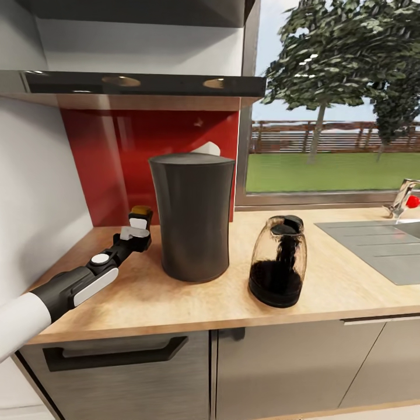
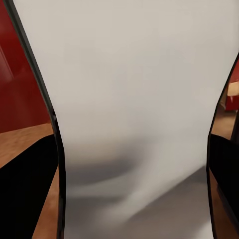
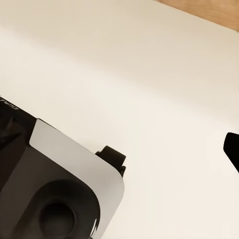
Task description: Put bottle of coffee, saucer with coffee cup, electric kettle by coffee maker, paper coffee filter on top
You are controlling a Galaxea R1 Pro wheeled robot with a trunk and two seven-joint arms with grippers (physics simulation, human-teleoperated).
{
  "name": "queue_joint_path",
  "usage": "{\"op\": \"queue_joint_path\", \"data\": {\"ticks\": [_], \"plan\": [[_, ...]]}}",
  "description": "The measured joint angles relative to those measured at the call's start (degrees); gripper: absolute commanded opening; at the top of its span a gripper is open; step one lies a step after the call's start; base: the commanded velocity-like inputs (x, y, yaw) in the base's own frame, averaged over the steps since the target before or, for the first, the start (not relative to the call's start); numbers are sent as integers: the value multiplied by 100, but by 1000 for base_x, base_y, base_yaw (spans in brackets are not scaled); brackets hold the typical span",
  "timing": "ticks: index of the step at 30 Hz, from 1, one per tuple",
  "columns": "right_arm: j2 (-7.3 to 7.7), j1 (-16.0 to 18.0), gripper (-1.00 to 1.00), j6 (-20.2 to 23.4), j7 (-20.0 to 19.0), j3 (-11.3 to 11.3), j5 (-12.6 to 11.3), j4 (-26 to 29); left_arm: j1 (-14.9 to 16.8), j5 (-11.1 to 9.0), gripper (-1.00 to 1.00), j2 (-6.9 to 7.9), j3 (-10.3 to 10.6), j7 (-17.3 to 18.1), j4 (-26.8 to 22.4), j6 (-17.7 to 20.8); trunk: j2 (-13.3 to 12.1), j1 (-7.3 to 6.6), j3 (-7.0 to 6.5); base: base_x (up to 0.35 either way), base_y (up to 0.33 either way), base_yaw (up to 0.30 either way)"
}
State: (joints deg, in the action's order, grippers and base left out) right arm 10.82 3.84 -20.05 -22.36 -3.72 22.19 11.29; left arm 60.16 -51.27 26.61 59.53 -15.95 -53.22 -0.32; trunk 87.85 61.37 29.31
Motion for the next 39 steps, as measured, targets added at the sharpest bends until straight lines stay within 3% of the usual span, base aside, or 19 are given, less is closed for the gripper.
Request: {"op": "queue_joint_path", "data": {"ticks": [25, 29, 39], "plan": [[-1, 0, 100, 0, 0, 0, 0, -1, 0, 1, -100, 0, 2, 0, 0, 0, 0, 0, 205, 0, 0, 0], [-1, 0, 100, 0, 0, 0, 0, 0, 1, -3, -100, 2, 1, 0, 0, 0, 159, 87, 282, 0, 0, 0], [0, 0, 100, 0, 0, 0, 0, 0, 1, 3, -100, 3, -1, 0, 0, 0, 241, 132, 320, 0, 0, 0]]}}
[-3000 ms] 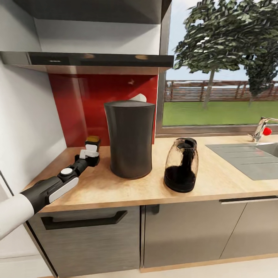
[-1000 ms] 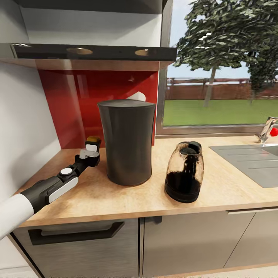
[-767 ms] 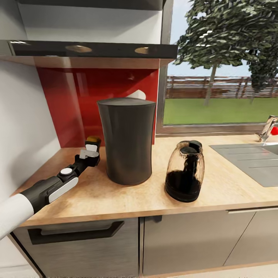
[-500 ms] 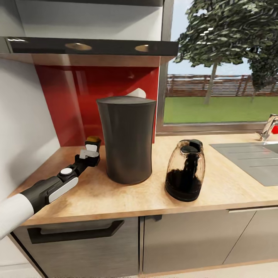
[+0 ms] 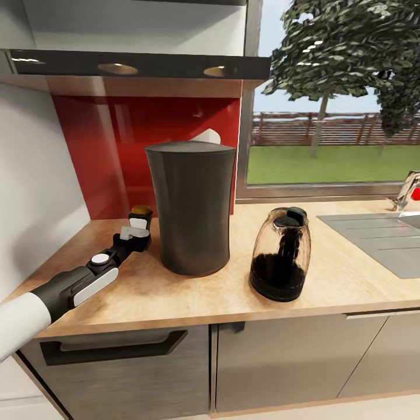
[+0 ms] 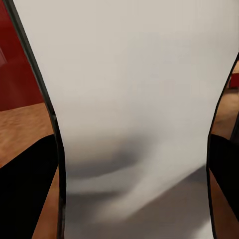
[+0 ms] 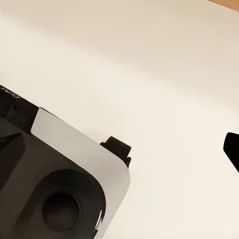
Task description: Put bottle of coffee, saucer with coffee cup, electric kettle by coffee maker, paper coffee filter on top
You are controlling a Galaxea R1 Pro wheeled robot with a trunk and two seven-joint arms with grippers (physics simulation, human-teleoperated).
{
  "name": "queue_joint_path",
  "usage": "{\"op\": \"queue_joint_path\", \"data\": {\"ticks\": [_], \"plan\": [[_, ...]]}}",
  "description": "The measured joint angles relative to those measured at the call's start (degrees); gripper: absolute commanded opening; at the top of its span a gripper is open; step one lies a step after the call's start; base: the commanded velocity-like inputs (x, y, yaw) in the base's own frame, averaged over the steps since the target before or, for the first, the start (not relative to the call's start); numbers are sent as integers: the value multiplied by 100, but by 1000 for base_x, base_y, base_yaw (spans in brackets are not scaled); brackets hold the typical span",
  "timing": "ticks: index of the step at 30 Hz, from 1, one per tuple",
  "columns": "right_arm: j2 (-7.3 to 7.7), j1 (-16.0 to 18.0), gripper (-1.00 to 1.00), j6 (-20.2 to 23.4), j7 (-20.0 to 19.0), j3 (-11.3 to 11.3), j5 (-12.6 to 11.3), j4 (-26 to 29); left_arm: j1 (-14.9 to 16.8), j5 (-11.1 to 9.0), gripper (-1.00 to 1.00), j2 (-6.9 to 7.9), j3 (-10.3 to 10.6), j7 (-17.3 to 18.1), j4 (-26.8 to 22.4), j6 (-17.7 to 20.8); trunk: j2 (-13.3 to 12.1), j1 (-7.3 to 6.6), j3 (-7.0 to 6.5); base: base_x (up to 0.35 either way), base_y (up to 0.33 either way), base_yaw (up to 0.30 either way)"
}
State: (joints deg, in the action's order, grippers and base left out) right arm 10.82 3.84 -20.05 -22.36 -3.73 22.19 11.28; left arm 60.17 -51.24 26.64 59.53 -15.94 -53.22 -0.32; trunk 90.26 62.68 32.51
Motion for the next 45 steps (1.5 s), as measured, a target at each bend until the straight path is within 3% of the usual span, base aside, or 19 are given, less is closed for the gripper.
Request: {"op": "queue_joint_path", "data": {"ticks": [5, 25, 45], "plan": [[-2, 0, 100, 0, 0, 0, 0, 2, 1, -1, -100, 0, 0, 0, 0, 0, 0, 0, 0, 0, 0, 0], [-1, 0, 100, 0, 0, 0, 0, 1, 8, 91, -100, -1, -20, -9, -15, -92, 561, 306, 249, 0, 0, 0], [-4, 0, 100, 0, 0, 0, 0, 0, 8, 90, -100, -2, -27, -2, -12, -89, 563, 307, 249, 0, 0, 0]]}}
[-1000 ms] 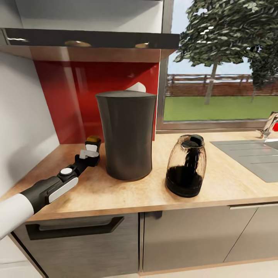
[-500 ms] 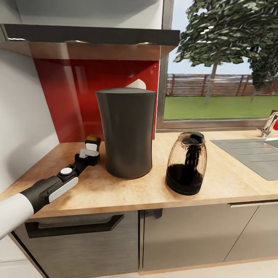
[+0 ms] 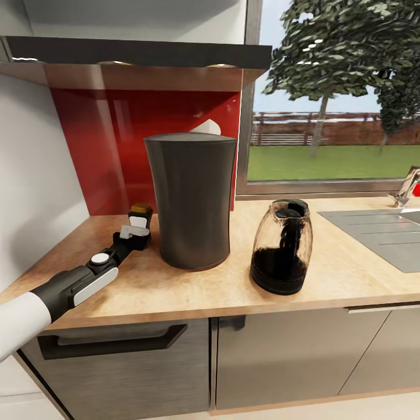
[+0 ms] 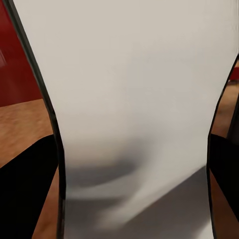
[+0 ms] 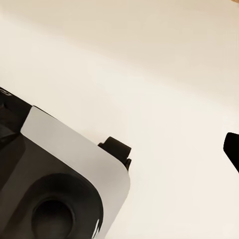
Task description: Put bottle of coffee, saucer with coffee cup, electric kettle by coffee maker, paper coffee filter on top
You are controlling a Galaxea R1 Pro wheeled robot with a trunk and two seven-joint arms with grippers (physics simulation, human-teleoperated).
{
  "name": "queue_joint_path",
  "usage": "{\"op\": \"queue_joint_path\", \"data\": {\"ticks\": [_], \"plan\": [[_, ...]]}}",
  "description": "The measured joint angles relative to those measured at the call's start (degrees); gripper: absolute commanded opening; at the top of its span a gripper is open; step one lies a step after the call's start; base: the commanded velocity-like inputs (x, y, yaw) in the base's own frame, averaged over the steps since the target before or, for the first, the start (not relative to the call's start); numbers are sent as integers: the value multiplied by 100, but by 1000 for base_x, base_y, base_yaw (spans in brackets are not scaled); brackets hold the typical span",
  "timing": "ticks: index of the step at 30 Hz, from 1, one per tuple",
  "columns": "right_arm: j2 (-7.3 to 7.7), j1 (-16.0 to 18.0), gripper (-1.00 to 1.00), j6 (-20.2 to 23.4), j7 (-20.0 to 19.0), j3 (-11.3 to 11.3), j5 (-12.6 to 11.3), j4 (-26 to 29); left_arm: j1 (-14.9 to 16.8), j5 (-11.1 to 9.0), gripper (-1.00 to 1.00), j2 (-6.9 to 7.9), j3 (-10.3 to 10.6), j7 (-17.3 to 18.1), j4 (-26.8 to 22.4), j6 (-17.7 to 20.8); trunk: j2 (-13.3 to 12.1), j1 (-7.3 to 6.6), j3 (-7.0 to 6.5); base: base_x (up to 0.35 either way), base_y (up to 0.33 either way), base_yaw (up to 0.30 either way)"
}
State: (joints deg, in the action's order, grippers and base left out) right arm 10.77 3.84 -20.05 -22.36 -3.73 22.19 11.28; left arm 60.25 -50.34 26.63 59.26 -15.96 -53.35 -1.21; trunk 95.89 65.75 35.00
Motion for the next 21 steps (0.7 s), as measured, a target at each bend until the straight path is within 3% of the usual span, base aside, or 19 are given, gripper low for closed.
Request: {"op": "queue_joint_path", "data": {"ticks": [9, 10, 11, 21], "plan": [[-1, 0, 100, 0, 0, 0, 0, 0, -3, -2, -100, 0, -18, 0, -8, 19, 0, 0, 0, 0, 0, 0], [-1, 0, 100, 0, 0, 0, 0, -1, -2, -2, 100, 0, -19, 0, -9, 22, 0, 0, 0, 0, 0, 0], [0, 0, 100, 0, 0, 0, 1, -1, -9, -86, 100, 2, -5, -1, 11, 94, -1, 1, 2, 0, 0, 0], [3, 0, 100, 0, 0, 0, 1, -1, -7, -88, 100, 2, -118, -1, 50, 97, -1, 1, 2, 0, 0, 0]]}}
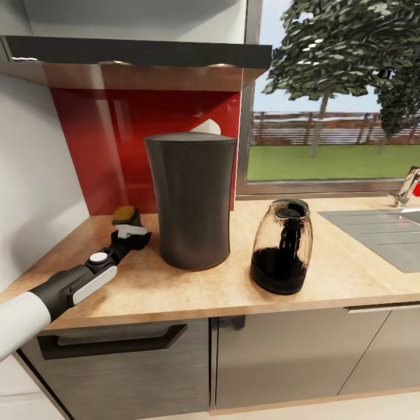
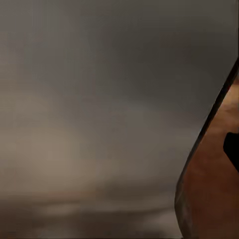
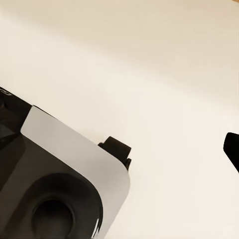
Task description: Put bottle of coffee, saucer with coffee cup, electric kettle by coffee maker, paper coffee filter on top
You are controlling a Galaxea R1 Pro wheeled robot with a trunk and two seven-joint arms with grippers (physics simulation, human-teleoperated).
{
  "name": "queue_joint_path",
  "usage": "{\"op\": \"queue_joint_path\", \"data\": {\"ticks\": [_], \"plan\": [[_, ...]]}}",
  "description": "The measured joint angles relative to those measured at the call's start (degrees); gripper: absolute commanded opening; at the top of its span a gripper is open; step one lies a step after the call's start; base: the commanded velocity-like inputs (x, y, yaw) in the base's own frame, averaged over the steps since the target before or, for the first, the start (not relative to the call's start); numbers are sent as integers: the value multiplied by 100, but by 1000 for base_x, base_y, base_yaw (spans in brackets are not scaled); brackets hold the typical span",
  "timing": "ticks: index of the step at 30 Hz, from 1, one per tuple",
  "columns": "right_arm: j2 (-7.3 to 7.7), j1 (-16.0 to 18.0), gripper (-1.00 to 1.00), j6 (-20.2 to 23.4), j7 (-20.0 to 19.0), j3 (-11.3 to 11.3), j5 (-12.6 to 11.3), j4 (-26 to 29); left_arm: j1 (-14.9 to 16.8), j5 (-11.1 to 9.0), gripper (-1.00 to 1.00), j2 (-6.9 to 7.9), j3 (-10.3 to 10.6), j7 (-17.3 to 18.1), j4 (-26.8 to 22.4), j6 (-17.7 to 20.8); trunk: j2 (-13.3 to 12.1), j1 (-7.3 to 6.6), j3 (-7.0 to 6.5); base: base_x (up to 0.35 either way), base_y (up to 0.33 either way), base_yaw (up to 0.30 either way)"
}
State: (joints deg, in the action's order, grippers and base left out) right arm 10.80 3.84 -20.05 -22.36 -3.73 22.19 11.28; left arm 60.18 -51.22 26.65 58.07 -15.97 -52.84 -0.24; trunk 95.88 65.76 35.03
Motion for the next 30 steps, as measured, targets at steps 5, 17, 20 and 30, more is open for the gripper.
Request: {"op": "queue_joint_path", "data": {"ticks": [5, 17, 20, 30], "plan": [[-3, 0, 100, 0, 0, 0, 0, 1, 0, 0, 100, 0, -3, 0, 0, 0, 0, 0, 0, 0, 0, 0], [0, 0, 100, 0, 0, 0, 0, 2, -1, 0, 100, 0, -2, 0, -1, 0, 0, 0, 0, 0, 0, 0], [-2, 0, 100, 0, 0, 0, 0, 3, 0, 0, 100, -2, 2, 0, -3, 0, 0, 0, 0, 0, 0, 0], [-3, 0, 100, 0, 0, 0, 0, 2, -1, 0, 100, 0, -4, 0, -3, 0, 0, 0, 0, 0, 0, 0]]}}
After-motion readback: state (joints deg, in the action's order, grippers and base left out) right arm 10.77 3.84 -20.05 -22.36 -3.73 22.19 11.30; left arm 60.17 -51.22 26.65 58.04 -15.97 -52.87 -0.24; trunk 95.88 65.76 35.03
